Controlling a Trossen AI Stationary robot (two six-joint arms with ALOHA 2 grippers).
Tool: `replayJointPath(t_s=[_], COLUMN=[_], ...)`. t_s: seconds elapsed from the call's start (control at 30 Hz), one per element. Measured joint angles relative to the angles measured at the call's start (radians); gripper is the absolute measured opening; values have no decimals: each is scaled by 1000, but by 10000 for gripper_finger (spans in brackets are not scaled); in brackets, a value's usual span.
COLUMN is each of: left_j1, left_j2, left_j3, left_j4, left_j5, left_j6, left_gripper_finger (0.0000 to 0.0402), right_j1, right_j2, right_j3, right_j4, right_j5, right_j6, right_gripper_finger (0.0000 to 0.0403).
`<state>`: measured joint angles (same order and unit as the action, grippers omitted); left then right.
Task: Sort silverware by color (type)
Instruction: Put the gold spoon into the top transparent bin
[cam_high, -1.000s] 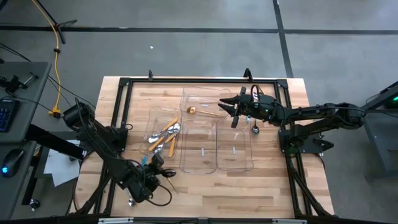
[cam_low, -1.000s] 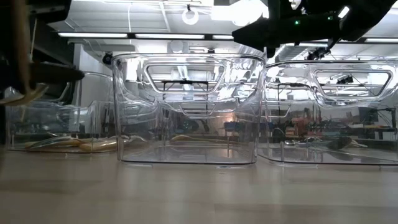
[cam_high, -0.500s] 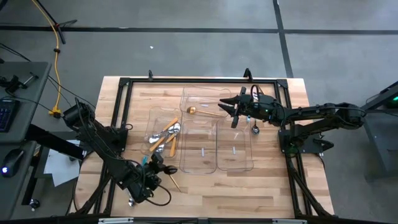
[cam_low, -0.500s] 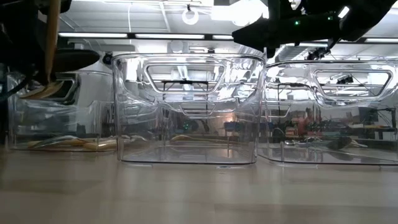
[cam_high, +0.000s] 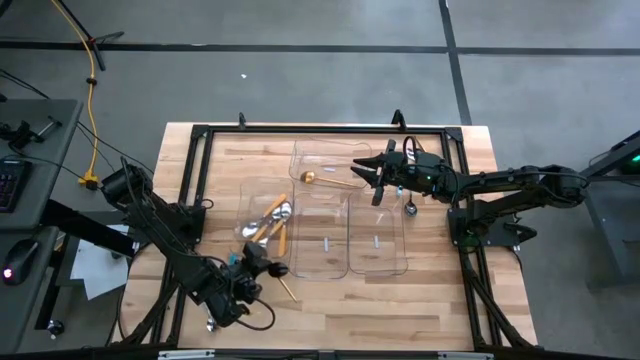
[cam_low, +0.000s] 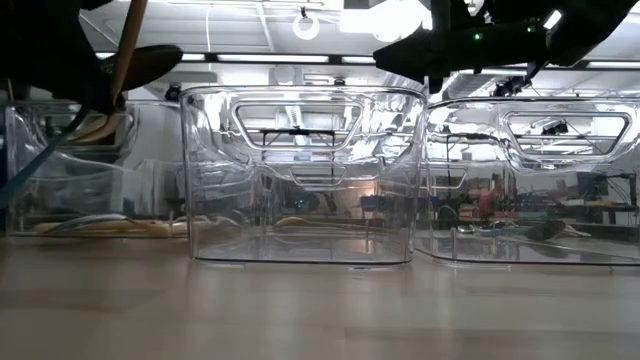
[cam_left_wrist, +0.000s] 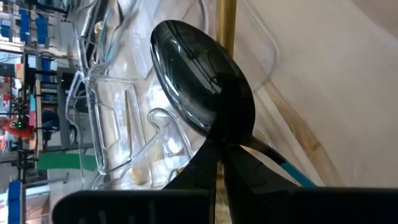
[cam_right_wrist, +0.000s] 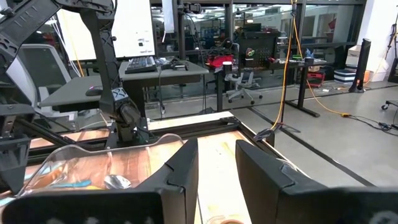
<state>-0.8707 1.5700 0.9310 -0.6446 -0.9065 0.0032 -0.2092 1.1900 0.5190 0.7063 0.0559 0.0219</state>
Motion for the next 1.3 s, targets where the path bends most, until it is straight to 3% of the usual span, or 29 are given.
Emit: replayJointPath(t_s=[0.23,0.8,1.3], left_j1=[-9,-42,-42], left_j2=[0,0,0], left_j3=[0,0,68], left_j4=[24,16,10], left_j5=[2,172,251], left_j6=[-10,-123,-87], left_gripper_finger=[0,0,0], right_j1=[0,0,0], right_j2=[0,0,0], right_j3=[0,0,0], right_j4=[-9,-14,-14], right_j5=[0,0,0], right_j6=[0,0,0], right_gripper_finger=[92,92,92])
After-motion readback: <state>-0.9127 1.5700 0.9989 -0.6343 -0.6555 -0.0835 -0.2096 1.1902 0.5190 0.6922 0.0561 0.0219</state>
